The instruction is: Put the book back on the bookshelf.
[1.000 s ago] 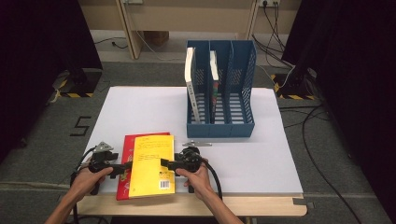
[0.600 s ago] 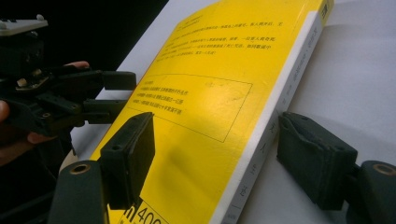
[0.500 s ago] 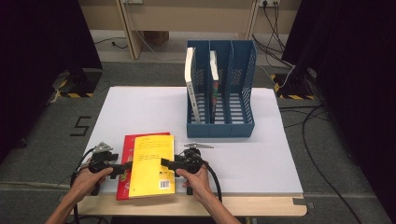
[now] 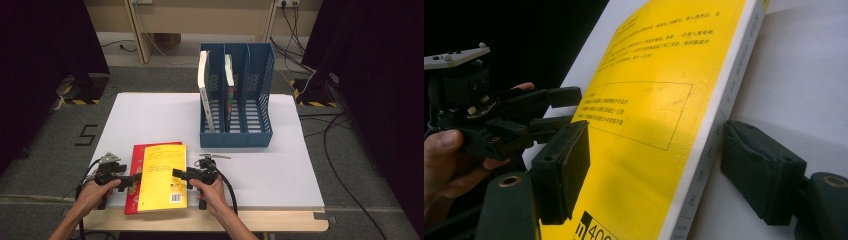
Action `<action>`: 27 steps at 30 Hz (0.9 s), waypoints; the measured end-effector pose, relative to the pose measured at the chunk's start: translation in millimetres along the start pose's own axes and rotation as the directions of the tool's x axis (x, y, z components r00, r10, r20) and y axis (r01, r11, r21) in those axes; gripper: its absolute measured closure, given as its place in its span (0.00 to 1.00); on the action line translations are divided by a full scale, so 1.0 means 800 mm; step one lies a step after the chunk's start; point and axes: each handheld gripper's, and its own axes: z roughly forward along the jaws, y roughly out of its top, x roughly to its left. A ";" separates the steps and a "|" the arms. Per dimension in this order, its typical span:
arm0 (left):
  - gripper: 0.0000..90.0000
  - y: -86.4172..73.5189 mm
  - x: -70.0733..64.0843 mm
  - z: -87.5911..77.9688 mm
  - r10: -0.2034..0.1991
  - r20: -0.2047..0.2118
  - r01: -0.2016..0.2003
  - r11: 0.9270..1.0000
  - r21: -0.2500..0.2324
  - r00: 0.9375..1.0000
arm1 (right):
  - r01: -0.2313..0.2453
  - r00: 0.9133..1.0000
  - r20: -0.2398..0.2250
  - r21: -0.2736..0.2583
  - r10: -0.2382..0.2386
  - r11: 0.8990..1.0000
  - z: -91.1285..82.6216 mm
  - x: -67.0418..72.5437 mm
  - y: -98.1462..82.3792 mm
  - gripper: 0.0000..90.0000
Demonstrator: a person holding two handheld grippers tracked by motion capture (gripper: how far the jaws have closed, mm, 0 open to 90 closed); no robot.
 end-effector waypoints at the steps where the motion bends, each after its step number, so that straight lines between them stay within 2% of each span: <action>1: 0.23 0.000 0.000 0.000 0.000 0.000 0.000 1.000 -0.001 1.000 | 0.023 1.000 0.007 -0.001 -0.023 1.000 0.001 0.001 -0.001 0.32; 3: 0.23 0.000 0.000 0.000 -0.001 0.000 0.001 1.000 -0.001 1.000 | 0.027 1.000 -0.003 -0.014 -0.027 1.000 0.000 0.000 -0.002 0.34; 6: 0.23 0.000 0.000 0.000 -0.005 -0.005 0.005 1.000 0.003 1.000 | 0.097 0.995 0.010 -0.038 -0.097 0.995 0.001 0.001 -0.001 0.36; 8: 0.23 0.000 0.000 0.000 -0.005 -0.003 0.005 1.000 0.003 1.000 | 0.114 0.993 -0.007 -0.055 -0.114 0.992 0.001 0.000 0.000 0.36; 10: 0.23 0.000 0.001 0.000 -0.007 -0.001 0.007 1.000 0.004 1.000 | 0.084 0.994 -0.055 -0.088 -0.089 0.993 -0.002 -0.001 0.002 0.38; 12: 0.23 0.000 0.000 0.000 -0.006 -0.005 0.006 1.000 0.005 1.000 | 0.078 0.991 -0.094 -0.132 -0.091 0.988 -0.006 0.000 0.004 0.41; 13: 0.23 0.000 0.000 0.000 -0.004 -0.003 0.004 1.000 0.005 1.000 | 0.061 0.989 -0.123 -0.148 -0.080 0.987 -0.008 0.001 0.005 0.46; 14: 0.21 0.001 -0.001 0.001 -0.001 -0.002 0.001 1.000 0.007 1.000 | 0.035 0.982 -0.179 -0.135 -0.059 0.990 -0.007 0.002 0.005 0.57; 15: 0.19 0.002 -0.002 0.002 0.002 -0.011 -0.002 1.000 0.008 1.000 | 0.036 0.974 -0.220 -0.104 -0.059 0.994 -0.002 0.007 0.003 0.57; 16: 0.20 0.002 -0.002 0.001 0.001 -0.011 -0.001 1.000 0.010 1.000 | 0.082 0.973 -0.210 -0.082 -0.098 0.993 0.004 0.015 0.001 0.55; 17: 0.20 0.002 -0.001 0.001 -0.001 -0.007 0.001 1.000 0.009 1.000 | 0.125 0.975 -0.177 -0.059 -0.134 0.990 0.006 0.023 -0.001 0.55; 18: 0.20 0.002 -0.001 0.001 0.002 -0.005 -0.002 1.000 0.009 1.000 | 0.169 0.972 -0.160 -0.042 -0.174 0.985 0.008 0.026 -0.001 0.57; 19: 0.20 0.002 -0.001 0.002 0.005 -0.004 -0.005 1.000 0.009 1.000 | 0.192 0.970 -0.150 -0.025 -0.193 0.981 0.010 0.025 0.000 0.58; 20: 0.20 0.002 -0.001 0.002 0.005 -0.001 -0.005 1.000 0.010 1.000 | 0.194 0.972 -0.137 -0.008 -0.193 0.981 0.010 0.024 0.000 0.58; 23: 0.19 0.002 0.000 0.002 0.007 0.003 -0.007 1.000 0.009 1.000 | 0.233 0.965 -0.124 0.003 -0.231 0.972 0.010 0.023 0.001 0.59; 26: 0.19 0.002 0.000 0.001 0.007 0.003 -0.007 1.000 0.010 1.000 | 0.335 0.939 -0.092 0.025 -0.331 0.942 0.010 0.030 0.009 0.60; 27: 0.19 0.002 0.000 0.001 0.007 0.001 -0.007 1.000 0.008 1.000 | 0.351 0.934 -0.086 0.031 -0.348 0.936 0.010 0.032 0.011 0.60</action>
